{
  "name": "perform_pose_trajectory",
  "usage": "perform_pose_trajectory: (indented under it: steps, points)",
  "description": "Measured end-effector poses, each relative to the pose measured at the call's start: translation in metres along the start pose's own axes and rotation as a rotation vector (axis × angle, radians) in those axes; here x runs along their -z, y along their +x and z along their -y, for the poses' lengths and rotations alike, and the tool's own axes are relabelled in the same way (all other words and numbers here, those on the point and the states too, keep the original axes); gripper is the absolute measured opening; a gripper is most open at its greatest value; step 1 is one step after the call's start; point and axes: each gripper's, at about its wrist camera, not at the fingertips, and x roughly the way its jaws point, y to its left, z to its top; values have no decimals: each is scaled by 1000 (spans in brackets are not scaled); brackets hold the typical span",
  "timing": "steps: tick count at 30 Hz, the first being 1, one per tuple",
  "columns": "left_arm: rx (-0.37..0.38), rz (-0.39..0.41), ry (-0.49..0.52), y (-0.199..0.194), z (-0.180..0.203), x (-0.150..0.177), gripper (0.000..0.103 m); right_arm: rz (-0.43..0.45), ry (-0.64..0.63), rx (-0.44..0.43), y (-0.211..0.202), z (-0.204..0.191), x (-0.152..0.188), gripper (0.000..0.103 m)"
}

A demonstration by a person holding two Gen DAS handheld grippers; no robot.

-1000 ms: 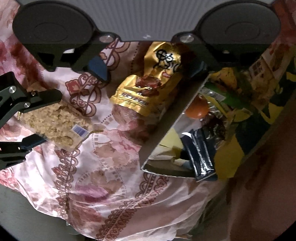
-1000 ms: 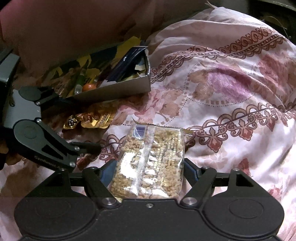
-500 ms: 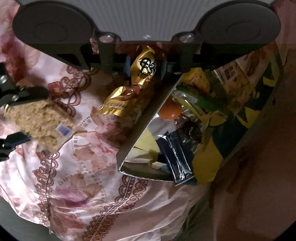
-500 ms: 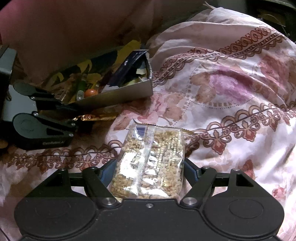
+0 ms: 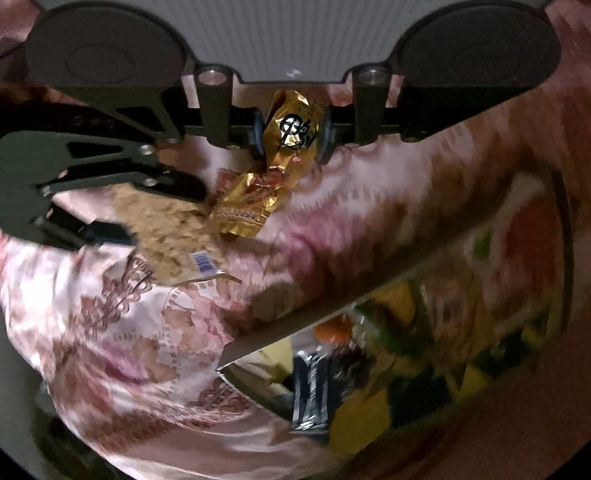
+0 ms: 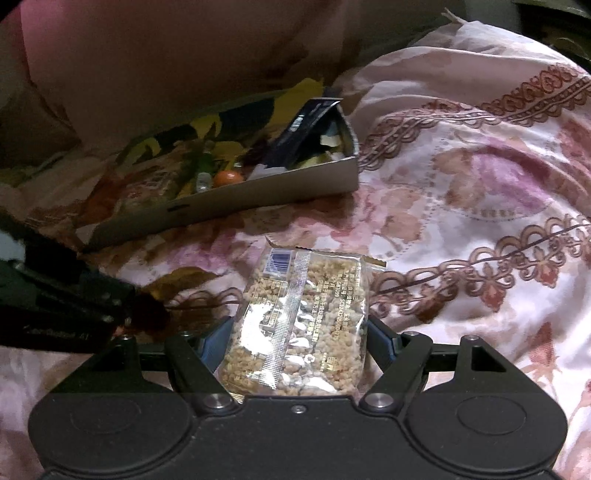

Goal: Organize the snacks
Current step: 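Carry the gold packet and granola bag up over the yellow tin with both tools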

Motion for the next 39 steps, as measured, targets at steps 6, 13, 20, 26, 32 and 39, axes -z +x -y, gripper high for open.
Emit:
perform_pose_trajectory:
  steps: [6,13,20,26,32,39]
  points:
    - [98,32,-187,-14,-22,17,23,1,59,-79,-3,-1,0,77]
    - [187,95,-386,-20,-50,42,21,2,104,-124,-7,0,2,77]
    - [199,167,-459,-31,-59,56,19,25,103,-163,-9,-6,4,77]
    - [188,228,-445,-43,-57,48,19,62,127,-185,-10,-7,2,77]
    - [179,277,-427,-48,-53,40,19,91,174,-202,-10,-2,1,77]
    - [150,312,-392,-53,-46,31,19,120,192,-216,-10,0,1,77]
